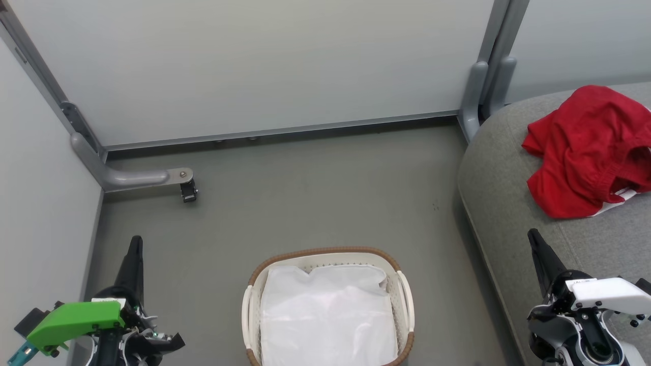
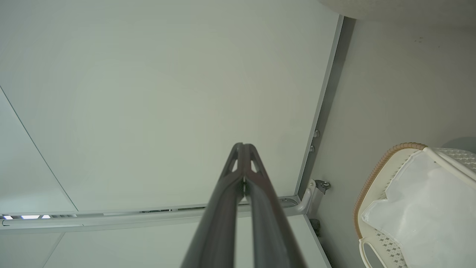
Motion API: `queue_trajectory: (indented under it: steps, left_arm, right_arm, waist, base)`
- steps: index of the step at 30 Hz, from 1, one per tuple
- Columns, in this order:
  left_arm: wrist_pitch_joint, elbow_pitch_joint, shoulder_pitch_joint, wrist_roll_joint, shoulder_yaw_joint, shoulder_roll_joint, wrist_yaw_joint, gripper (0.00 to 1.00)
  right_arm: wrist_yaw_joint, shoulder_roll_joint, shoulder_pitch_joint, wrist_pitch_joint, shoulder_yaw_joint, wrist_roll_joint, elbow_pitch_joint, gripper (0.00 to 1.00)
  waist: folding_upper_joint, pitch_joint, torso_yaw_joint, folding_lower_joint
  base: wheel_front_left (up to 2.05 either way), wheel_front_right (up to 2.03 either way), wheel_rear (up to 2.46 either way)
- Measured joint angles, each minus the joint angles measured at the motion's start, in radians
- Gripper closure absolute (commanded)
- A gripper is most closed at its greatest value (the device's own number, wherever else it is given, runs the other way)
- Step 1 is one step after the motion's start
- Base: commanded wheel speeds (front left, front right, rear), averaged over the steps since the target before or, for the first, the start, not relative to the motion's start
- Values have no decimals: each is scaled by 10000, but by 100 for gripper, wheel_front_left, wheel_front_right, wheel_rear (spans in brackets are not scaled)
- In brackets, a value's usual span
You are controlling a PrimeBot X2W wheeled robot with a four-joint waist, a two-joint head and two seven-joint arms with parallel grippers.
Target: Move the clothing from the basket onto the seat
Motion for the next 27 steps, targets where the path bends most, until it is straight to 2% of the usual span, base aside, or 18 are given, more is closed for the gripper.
queue_trajectory:
  steps: [27]
  left_arm:
    - [0, 0, 0, 0, 0, 0, 0, 100]
  right_arm:
    - [0, 0, -2, 0, 0, 0, 0, 100]
  waist:
    - [0, 0, 0, 0]
  base:
    - [0, 0, 0]
